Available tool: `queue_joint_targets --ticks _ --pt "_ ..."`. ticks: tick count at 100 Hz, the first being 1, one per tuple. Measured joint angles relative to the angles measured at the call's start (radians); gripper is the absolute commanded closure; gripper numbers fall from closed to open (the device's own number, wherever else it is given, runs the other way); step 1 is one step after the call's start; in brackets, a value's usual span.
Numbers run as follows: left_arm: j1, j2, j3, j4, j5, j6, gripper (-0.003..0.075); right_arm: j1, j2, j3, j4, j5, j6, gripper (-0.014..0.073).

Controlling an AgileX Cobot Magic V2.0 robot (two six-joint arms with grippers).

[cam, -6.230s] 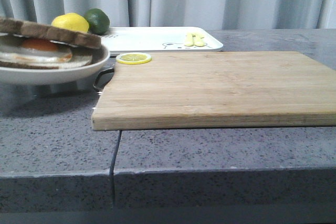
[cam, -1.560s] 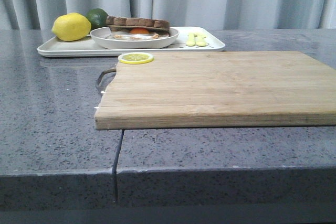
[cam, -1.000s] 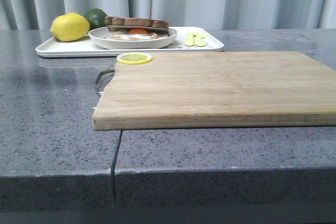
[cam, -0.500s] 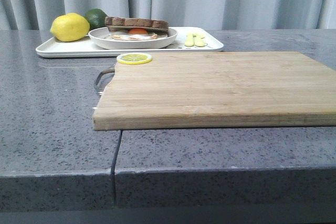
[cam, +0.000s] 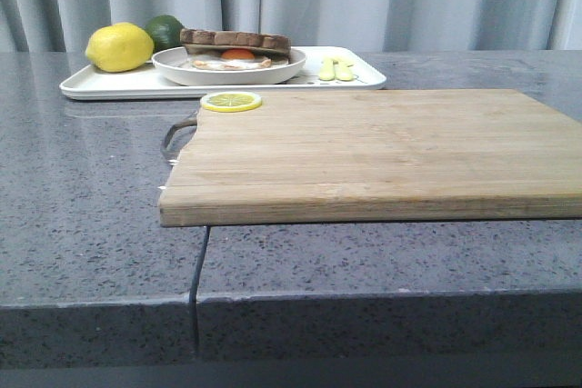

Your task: Place bread and move sandwich to tray

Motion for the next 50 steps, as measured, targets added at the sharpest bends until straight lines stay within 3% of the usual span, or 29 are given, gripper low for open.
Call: queue_joint_targets --ticks 10,15,50 --pt "0.0 0.0 0.0 0.0 0.0 0.0 0.0692 0.0 0.0 0.0 0.0 0.0 0.0 0.0714" --pt "0.0 0.0 0.0 0.002 0.0 0.0 0.0739 0.0 0.0 0.0 0.0 0.0 0.0 0.0706" --pt "0.0 0.0 0.0 0.004 0.0 0.0 0.0739 0.0 0.0 0.0 0.0 0.001 0.0 0.0711"
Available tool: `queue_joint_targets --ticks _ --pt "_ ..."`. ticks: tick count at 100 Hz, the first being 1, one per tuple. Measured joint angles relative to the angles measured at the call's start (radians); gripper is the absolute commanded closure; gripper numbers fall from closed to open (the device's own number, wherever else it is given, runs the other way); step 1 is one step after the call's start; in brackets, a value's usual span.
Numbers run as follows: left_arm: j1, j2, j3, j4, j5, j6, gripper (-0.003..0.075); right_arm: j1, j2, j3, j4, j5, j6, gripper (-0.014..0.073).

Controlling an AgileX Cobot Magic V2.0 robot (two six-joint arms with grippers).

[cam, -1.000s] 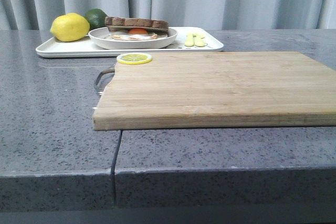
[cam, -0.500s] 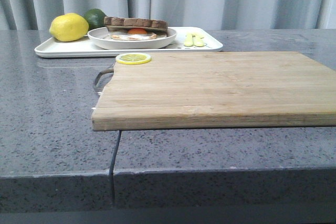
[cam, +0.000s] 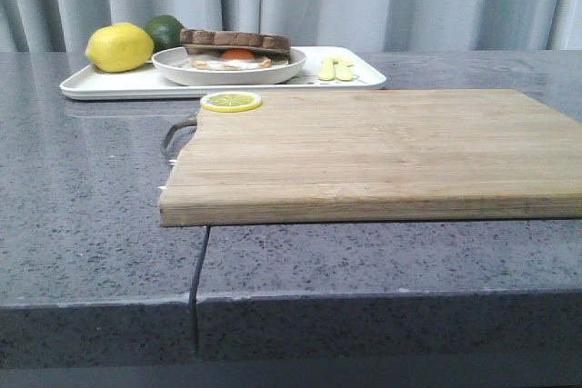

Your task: Place bread and move sandwich to tray

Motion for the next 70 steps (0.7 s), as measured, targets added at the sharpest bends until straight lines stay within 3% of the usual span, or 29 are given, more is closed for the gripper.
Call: queue_joint_targets --ticks 70 --pt "0.005 -0.042 0.054 0.015 -0.004 0.0 0.0739 0.0 0.0 0.0 0.0 0.0 0.0 0.0711"
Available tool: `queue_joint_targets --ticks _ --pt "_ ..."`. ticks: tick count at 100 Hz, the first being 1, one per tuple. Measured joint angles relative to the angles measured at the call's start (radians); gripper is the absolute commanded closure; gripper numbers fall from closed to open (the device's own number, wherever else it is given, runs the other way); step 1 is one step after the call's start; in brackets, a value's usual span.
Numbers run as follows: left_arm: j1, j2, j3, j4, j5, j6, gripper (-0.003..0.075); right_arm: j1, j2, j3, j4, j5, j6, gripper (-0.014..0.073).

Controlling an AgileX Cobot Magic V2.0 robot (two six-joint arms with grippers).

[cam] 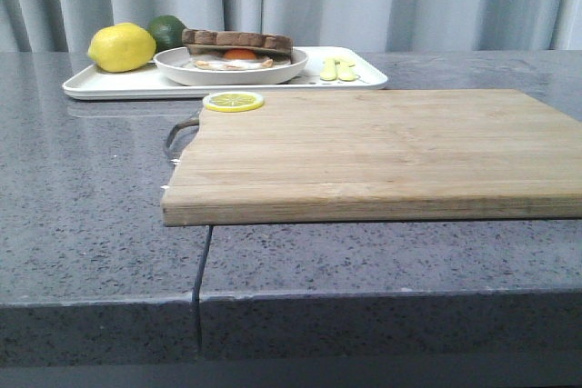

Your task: Place bread and move sandwich to tray

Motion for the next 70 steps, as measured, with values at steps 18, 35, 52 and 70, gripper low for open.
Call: queue_joint_targets --ticks 18,35,52,70 --pt "0.087 -0.116 0.129 0.018 -0.004 0.0 0.0739 0.0 0.0 0.0 0.0 0.0 0.0 0.0711" --pt "0.177 -0.233 0.262 0.023 -0.004 0.0 0.0739 0.0 0.0 0.0 0.0 0.0 0.0 0.0711" --pt "0.199 -0.322 0.34 0.023 -0.002 0.0 0.0739 0.0 0.0 0.0 0.0 0.0 0.0 0.0711" --pt "0.199 -0.394 0.349 0.023 -0.002 0.0 0.0739 0.0 0.0 0.0 0.0 0.0 0.0 0.0711"
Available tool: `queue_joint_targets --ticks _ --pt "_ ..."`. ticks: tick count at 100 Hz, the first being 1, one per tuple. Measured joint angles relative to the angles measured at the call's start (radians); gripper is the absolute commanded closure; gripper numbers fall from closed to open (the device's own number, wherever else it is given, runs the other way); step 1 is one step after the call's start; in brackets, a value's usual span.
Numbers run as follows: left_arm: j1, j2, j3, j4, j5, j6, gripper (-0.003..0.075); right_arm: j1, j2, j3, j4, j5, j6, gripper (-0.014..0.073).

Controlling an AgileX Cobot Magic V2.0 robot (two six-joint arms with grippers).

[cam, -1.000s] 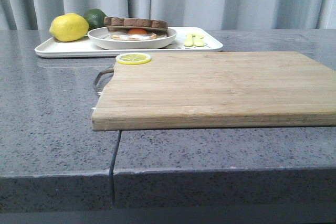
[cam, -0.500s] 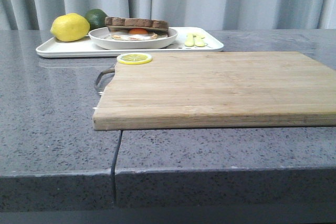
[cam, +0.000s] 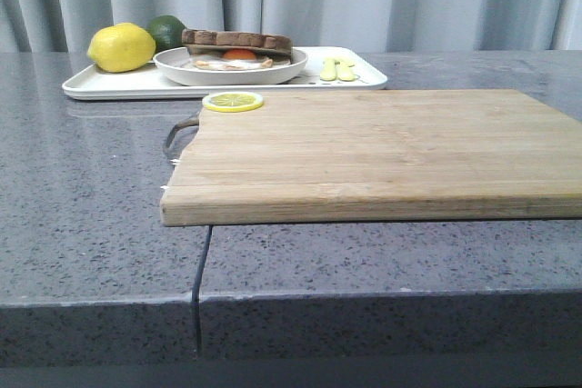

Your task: Place bread and move sandwich to tray

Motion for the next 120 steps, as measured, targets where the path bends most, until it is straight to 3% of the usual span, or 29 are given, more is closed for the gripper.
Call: queue_joint_targets --ticks 120 --pt "0.0 -0.019 0.0 0.0 0.002 0.0 0.0739 0.0 0.0 0.0 0.0 0.0 0.002 0.0711"
